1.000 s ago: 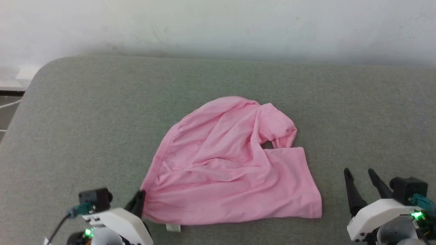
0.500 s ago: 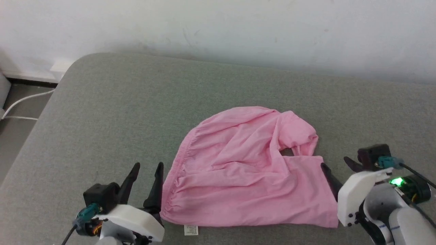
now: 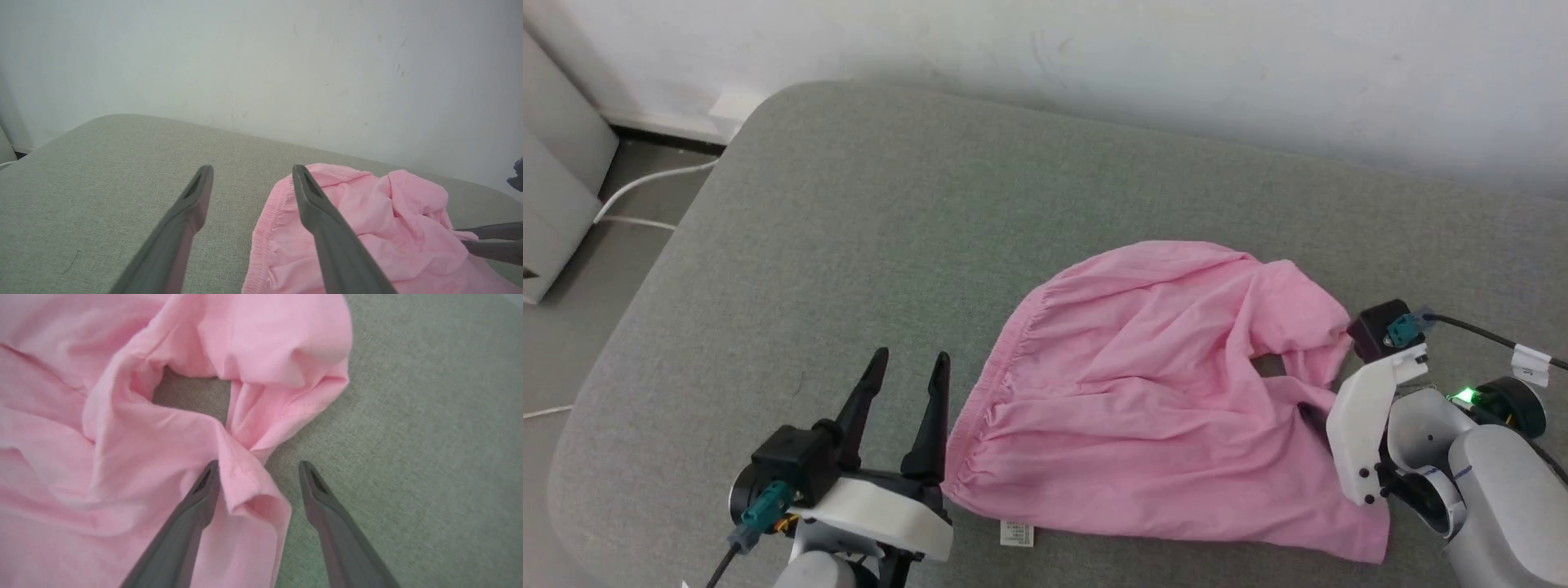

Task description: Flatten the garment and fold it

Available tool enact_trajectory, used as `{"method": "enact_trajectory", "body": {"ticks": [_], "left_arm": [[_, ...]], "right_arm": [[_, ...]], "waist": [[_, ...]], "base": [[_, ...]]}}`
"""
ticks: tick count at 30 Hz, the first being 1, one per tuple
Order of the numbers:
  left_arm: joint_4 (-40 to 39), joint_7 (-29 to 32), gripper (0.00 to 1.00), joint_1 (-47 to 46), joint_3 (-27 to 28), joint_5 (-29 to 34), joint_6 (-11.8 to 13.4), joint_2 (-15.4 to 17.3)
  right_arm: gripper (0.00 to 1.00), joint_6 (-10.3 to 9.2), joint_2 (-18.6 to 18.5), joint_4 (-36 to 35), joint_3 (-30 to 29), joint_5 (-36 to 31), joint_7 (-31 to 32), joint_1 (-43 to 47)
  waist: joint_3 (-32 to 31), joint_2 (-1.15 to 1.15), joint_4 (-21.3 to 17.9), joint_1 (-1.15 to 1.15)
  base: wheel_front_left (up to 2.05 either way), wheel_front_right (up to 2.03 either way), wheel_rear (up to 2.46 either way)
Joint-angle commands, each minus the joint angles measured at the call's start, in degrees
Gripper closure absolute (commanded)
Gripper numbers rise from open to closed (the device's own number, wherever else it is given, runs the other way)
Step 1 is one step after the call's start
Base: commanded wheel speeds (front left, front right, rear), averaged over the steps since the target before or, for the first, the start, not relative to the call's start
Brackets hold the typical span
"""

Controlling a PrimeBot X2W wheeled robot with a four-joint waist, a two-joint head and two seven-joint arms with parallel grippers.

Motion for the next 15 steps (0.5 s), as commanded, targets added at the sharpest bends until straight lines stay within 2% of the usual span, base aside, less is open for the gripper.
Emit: {"method": "enact_trajectory", "body": {"ticks": [1, 3, 4, 5, 9, 15], "left_arm": [[0.09, -0.26, 0.0, 0.37, 0.48, 0.63, -0.63, -0.5], [0.49, -0.26, 0.0, 0.19, 1.12, 1.31, -1.5, -1.51], [0.71, -0.26, 0.0, 0.12, 1.43, 1.7, -1.92, -1.92], [0.9, -0.26, 0.0, 0.08, 1.82, 2.06, -2.3, -2.31], [2.08, -0.26, 0.0, 0.02, 3.39, 3.33, -3.73, -3.42], [3.59, -0.27, 0.0, 0.35, 4.88, 5.08, -5.64, -4.61]], "right_arm": [[0.0, -0.06, -0.36, 0.72, 0.44, -0.17, 0.05, -0.87], [0.0, -0.06, -0.45, 2.16, 1.0, -0.23, -0.22, -1.47], [0.59, -0.06, -0.42, 2.75, 1.31, -0.1, -0.28, -1.65], [1.0, -0.06, -0.45, 3.17, 1.55, -0.03, -0.44, -1.88], [1.0, -0.06, -1.22, 4.45, 0.26, -0.6, -2.48, -3.42], [1.0, -0.06, -2.09, 7.0, -5.43, -2.0, -4.13, -6.4]], "waist": [[1.45, 0.0, 1.24, -0.01], [2.1, 0.0, 1.61, -0.01], [2.32, 0.0, 1.71, -0.01], [2.53, 0.0, 1.71, -0.01], [2.85, 0.0, 1.47, -0.01], [2.11, 0.0, 0.51, -0.01]], "base": [[0.0, 0.0, 0.0], [0.0, 0.0, 0.0], [0.0, 0.0, 0.0], [0.0, 0.0, 0.0], [0.0, 0.0, 0.0], [0.0, 0.0, 0.0]]}}
